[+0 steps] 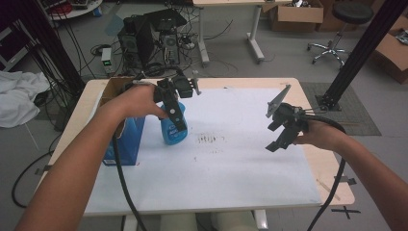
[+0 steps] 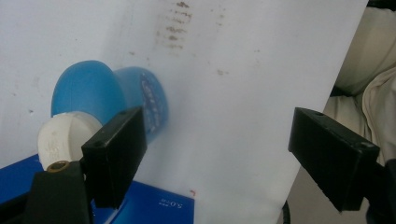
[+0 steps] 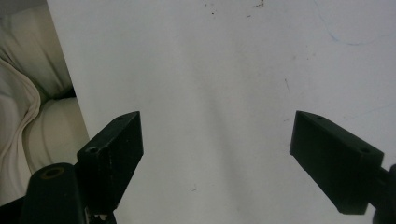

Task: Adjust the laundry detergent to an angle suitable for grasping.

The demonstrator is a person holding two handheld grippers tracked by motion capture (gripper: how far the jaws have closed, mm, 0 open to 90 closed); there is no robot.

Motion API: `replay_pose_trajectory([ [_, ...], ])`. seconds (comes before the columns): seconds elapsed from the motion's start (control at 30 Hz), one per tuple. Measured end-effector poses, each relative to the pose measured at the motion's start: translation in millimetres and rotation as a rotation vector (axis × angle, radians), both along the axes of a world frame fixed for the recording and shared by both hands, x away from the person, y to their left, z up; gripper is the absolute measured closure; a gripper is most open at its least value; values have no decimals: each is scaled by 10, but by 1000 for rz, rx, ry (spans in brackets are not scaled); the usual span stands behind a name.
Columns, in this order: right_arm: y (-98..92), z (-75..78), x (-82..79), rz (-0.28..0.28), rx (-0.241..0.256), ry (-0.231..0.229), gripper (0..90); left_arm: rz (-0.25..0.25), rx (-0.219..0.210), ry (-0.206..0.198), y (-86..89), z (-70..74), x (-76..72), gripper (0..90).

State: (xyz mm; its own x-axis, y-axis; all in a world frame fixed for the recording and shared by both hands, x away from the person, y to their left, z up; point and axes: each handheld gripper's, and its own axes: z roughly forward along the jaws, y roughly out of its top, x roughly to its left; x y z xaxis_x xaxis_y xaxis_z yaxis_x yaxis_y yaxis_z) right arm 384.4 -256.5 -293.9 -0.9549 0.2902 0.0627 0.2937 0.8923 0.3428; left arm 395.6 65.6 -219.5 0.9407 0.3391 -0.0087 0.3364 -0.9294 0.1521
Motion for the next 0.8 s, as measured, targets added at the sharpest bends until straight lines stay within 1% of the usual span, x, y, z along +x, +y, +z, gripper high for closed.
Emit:
replay_pose_trajectory([
  [0.1, -7, 5, 9, 0, 4, 0, 171, -1, 4, 2, -2, 2, 9, 200],
  [0.13, -7, 3, 13, 2, 4, -1, 171, 5, -3, -1, -3, -3, 2, 200],
  [0.3, 9, -6, 23, 6, 4, 0, 171, -1, 5, -1, 7, 9, -1, 200],
  [0.4, 17, -8, 18, 6, 4, 1, 171, 8, -2, -4, 14, 3, -9, 200],
  [0.47, 18, -9, 11, 10, 9, -3, 171, 6, -4, -5, 11, -1, -16, 200],
  [0.8, 11, -13, 24, 6, 8, 6, 171, 5, -5, -3, 6, -1, -5, 200],
])
